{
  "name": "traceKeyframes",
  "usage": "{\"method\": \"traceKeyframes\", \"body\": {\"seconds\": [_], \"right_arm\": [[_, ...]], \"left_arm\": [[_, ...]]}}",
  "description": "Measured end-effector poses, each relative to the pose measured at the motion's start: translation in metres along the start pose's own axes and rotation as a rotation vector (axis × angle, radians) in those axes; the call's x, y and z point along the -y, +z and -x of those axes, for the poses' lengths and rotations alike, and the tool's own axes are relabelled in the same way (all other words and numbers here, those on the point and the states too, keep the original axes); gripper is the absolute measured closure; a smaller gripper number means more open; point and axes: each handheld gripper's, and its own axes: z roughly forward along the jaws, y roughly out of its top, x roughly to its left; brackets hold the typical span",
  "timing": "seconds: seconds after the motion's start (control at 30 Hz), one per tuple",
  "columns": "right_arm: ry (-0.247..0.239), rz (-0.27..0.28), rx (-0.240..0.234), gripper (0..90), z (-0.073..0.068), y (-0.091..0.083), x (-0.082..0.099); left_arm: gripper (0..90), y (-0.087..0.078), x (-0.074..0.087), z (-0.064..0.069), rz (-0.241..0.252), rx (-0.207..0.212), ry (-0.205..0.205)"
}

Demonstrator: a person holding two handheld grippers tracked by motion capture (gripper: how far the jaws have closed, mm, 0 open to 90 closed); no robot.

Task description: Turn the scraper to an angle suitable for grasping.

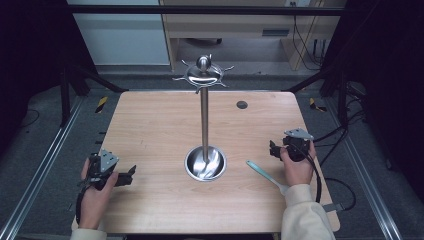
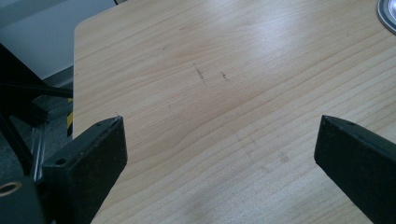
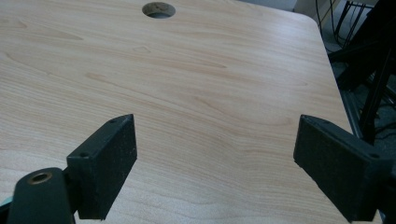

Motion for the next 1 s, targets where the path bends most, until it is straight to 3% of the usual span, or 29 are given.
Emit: {"method": "traceKeyframes", "body": {"seconds": [0.1,0.3,0.33,0.37,0.43,0.47,0.53,0.57,0.63,0.67,0.73,0.83,0.93,0.97,1.0], "right_arm": [[0.003,-0.017,-0.001,14.4,-0.001,0.001,0.000],[-0.036,-0.070,0.041,21.4,-0.004,0.002,-0.003],[-0.054,-0.074,0.019,25.6,-0.003,0.003,-0.002],[-0.054,-0.074,0.019,25.6,-0.003,0.003,-0.002],[-0.072,-0.089,0.015,32.3,-0.004,0.003,-0.002],[-0.081,-0.108,0.001,41.0,-0.006,0.003,-0.002],[-0.096,-0.108,-0.007,45.2,-0.006,0.003,-0.002],[-0.086,-0.115,-0.018,50.4,-0.008,0.003,-0.002],[-0.113,-0.127,-0.058,62.1,-0.011,0.002,-0.003],[-0.113,-0.127,-0.058,62.1,-0.011,0.002,-0.003],[-0.150,-0.147,-0.103,72.1,-0.019,0.001,-0.004],[-0.189,-0.160,-0.135,77.7,-0.026,0.002,-0.004],[-0.239,-0.192,-0.208,86.2,-0.041,0.003,-0.005],[-0.239,-0.192,-0.208,86.2,-0.041,0.003,-0.005],[-0.244,-0.208,-0.254,89.0,-0.046,0.003,-0.005]], "left_arm": [[2.2,0.000,0.000,0.000,0.000,0.001,0.001],[2.2,0.000,-0.001,0.001,-0.001,0.003,0.004],[2.2,0.000,-0.001,0.001,-0.001,0.003,0.005],[2.2,0.000,-0.001,0.001,0.000,0.002,0.004],[2.2,0.000,-0.001,0.001,-0.002,0.003,0.006],[2.2,0.000,-0.001,0.001,-0.001,0.002,0.006],[2.2,0.000,0.000,0.001,-0.001,0.002,0.006],[2.2,0.000,0.000,0.000,-0.002,0.002,0.006],[2.2,0.000,0.000,0.000,-0.001,0.000,0.004],[2.2,0.000,0.000,0.000,0.002,-0.001,0.002],[2.2,0.000,0.000,-0.001,0.001,-0.002,0.004],[2.2,0.000,0.000,0.000,-0.001,-0.001,0.003],[2.2,0.000,0.000,0.000,-0.001,-0.002,0.005],[2.2,0.000,0.000,0.000,0.000,-0.003,0.003],[2.2,0.000,0.000,-0.001,0.000,-0.004,0.005]]}}
